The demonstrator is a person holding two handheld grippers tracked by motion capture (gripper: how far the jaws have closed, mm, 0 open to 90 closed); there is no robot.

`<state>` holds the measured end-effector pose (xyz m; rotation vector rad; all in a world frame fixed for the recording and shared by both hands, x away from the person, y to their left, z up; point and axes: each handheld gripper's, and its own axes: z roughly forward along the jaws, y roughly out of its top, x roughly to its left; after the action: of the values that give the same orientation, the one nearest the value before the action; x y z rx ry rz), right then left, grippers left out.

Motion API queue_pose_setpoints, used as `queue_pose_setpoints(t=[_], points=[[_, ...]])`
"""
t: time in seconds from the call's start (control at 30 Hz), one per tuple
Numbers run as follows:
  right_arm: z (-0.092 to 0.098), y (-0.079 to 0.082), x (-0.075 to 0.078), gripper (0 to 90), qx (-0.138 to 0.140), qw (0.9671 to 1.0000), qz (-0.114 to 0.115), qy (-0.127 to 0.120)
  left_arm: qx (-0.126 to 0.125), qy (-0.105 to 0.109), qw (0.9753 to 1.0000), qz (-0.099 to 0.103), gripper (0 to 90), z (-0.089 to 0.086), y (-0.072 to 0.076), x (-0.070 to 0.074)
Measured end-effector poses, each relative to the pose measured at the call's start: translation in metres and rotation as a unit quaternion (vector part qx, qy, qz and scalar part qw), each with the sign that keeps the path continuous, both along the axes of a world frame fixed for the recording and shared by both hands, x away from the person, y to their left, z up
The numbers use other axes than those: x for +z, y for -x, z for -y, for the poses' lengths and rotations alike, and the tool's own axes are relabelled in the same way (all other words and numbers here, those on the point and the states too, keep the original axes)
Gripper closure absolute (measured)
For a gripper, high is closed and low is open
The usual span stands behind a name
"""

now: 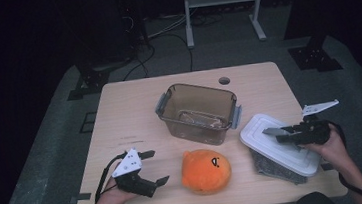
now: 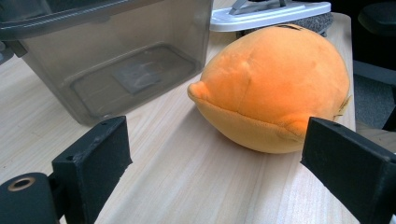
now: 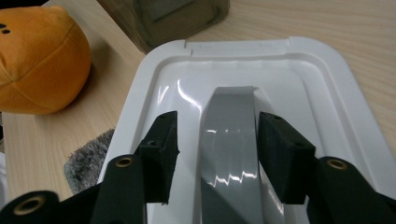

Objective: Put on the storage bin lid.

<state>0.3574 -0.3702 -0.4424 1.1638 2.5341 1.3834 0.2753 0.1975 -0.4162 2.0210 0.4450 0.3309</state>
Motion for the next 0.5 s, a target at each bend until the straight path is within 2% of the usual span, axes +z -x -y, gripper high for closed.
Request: queue_pose_setpoints(t=[0.1, 0.23, 0.33, 0.5], points=[[0.0, -0.001, 0.006, 39.9, -0.008, 0.9999, 0.006, 0.0, 0.0, 0.0, 1.0, 0.001, 7.1, 0.0, 0.0, 0.0], [-0.001, -0.001, 0.022, 35.5, -0.014, 0.9996, 0.026, 0.0, 0.001, -0.001, 1.0, 0.002, 7.1, -0.001, 0.0, 0.0], [-0.005, 0.001, 0.037, 33.5, -0.007, 0.999, 0.043, -0.005, 0.002, -0.001, 1.0, 0.001, 7.1, -0.001, -0.001, 0.0], [-0.023, 0.006, 0.069, 30.5, 0.02, 0.9969, 0.076, -0.001, 0.002, -0.001, 1.0, 0.001, 7.1, -0.001, -0.001, 0.001]])
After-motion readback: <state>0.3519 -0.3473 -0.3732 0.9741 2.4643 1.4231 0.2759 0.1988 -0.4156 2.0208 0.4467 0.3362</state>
